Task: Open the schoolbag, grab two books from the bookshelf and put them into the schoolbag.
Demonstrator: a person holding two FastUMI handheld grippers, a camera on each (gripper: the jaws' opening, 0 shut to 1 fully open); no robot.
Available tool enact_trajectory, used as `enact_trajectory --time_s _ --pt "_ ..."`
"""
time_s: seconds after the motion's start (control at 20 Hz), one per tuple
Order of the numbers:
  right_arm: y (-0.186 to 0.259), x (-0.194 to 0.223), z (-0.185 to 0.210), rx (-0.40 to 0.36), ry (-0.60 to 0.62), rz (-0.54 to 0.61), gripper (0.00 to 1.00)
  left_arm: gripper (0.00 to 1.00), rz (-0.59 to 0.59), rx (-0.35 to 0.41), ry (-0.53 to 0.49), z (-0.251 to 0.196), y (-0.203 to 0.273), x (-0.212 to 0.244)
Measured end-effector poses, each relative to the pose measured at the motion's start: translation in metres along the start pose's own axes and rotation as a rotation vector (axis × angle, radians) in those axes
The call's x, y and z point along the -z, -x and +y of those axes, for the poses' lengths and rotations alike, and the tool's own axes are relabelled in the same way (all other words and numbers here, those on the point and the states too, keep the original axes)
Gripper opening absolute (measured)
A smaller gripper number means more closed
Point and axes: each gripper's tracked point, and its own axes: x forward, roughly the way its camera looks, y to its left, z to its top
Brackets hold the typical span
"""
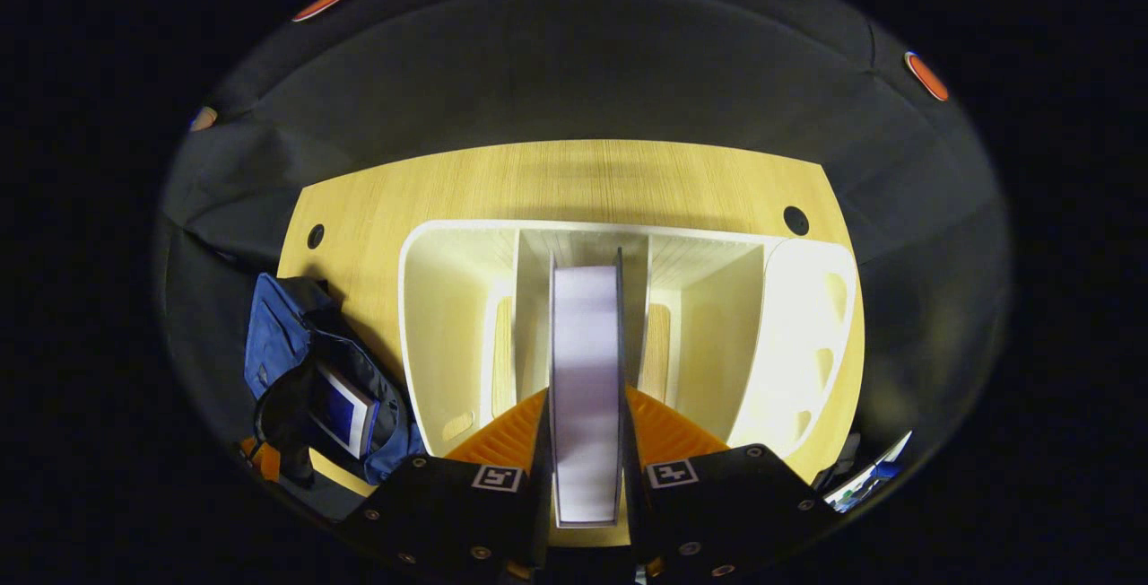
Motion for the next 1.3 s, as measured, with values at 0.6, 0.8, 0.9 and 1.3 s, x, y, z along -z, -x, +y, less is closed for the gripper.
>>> enact_trajectory --time_s 0.6,0.8,0.9,1.3 --pt "0.099 -0.001 -0.014 -0.085 0.012 -0.076 0.29 0.01 -0.014 0.017 0.009 0.0 -0.001 0.006" --pt "0.144 -0.002 -0.021 -0.114 0.007 -0.123 0.29 0.01 -0.01 0.021 0.002 -0.001 -0.003 0.007" --pt "0.161 0.001 -0.023 -0.133 0.004 -0.137 0.29 0.01 -0.011 0.021 0.0 -0.002 -0.003 0.008" --pt "0.216 0.02 -0.019 -0.246 -0.031 -0.218 0.29 0.01 -0.004 0.013 -0.014 -0.002 -0.003 0.008"
